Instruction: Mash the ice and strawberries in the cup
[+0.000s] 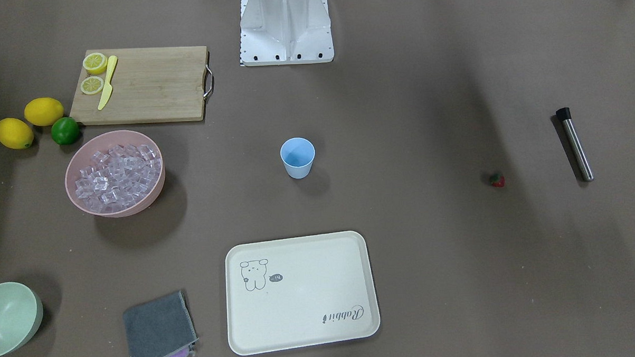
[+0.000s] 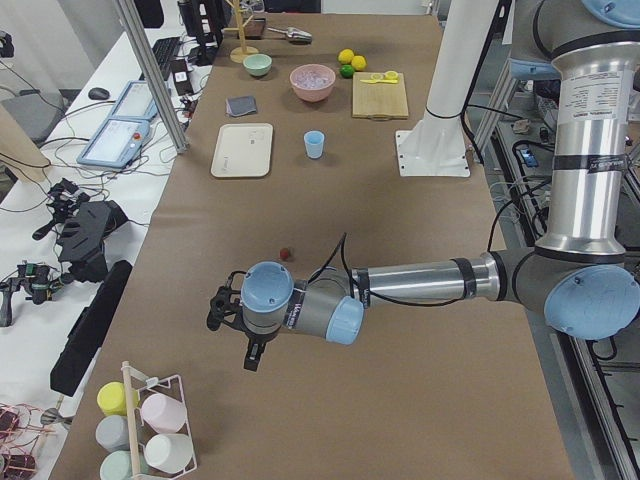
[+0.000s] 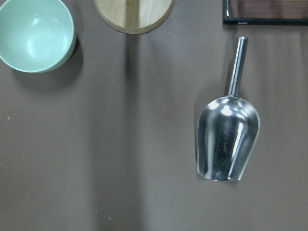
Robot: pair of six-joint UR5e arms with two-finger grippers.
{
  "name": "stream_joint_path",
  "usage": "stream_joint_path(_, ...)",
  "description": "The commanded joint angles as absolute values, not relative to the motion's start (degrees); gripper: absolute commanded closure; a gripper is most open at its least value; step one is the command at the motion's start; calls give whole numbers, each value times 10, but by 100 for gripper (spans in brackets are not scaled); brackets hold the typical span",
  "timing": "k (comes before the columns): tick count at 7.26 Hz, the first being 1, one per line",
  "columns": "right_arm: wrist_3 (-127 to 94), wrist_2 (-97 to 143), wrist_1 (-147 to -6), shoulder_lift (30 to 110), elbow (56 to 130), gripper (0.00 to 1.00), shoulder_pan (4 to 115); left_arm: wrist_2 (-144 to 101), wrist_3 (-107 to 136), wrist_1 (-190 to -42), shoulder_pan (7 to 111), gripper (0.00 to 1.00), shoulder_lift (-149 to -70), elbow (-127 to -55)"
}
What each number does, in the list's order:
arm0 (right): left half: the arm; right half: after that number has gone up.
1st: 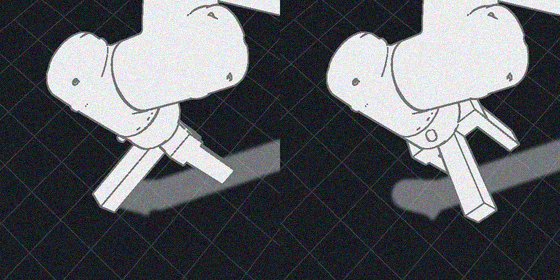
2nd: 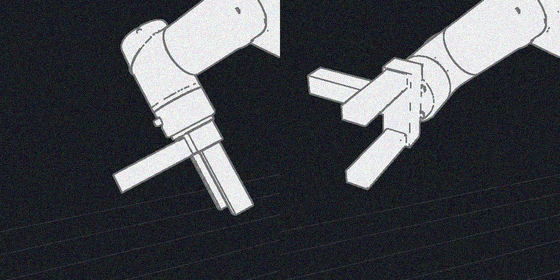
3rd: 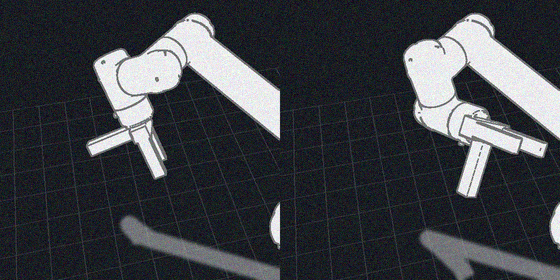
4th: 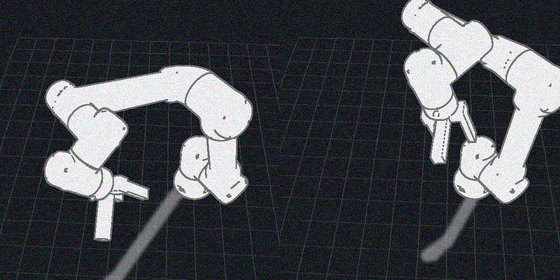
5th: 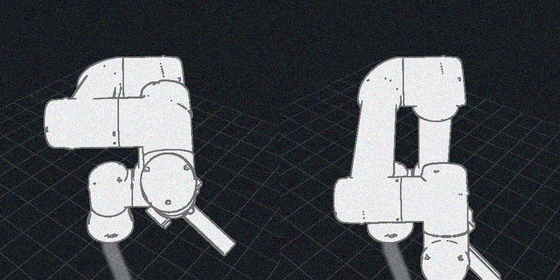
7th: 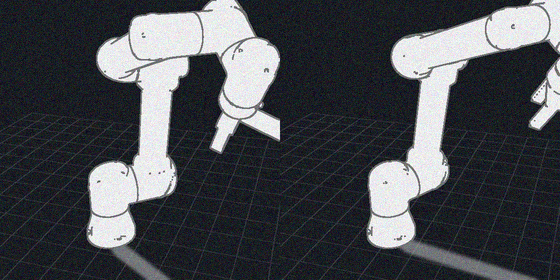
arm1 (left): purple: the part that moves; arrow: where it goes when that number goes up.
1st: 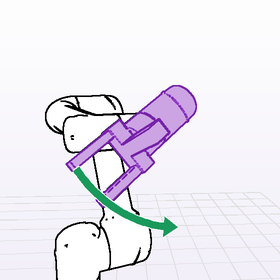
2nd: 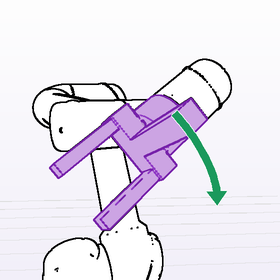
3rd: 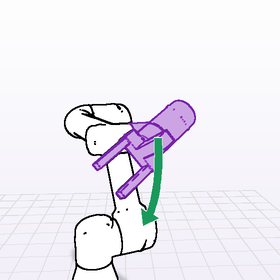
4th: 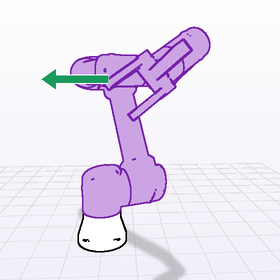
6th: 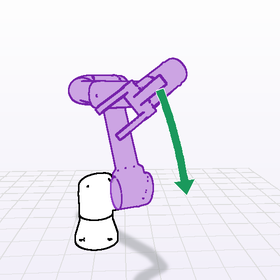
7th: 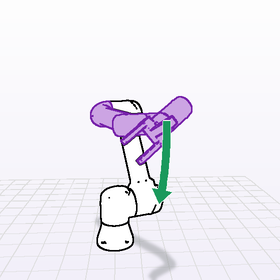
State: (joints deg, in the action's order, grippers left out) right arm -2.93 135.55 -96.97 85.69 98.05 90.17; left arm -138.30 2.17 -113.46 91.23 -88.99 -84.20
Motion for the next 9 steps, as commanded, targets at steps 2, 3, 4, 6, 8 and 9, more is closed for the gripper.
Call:
stream_joint_path(2, -106, 1368, -969, 819, 1047, 1, 796, -1381, 22, -1135, 912, 2, -884, -848)
stream_joint_path(3, -106, 1372, -966, 814, 1062, 0, 762, -1383, 22, -1135, 912, 2, -884, -850)
stream_joint_path(4, -112, 1368, -965, 799, 1064, 0, 736, -1383, 22, -1136, 912, 2, -884, -850)
stream_joint_path(6, -176, 1350, -959, 761, 1065, 1, 685, -1382, 22, -1136, 912, 2, -884, -852)
stream_joint_path(8, -188, 1221, -948, 733, 1061, 1, 595, -1382, 22, -1136, 912, 2, -884, -856)
stream_joint_path(9, -185, 1210, -947, 730, 1055, 2, 570, -1382, 22, -1136, 913, 2, -884, -858)
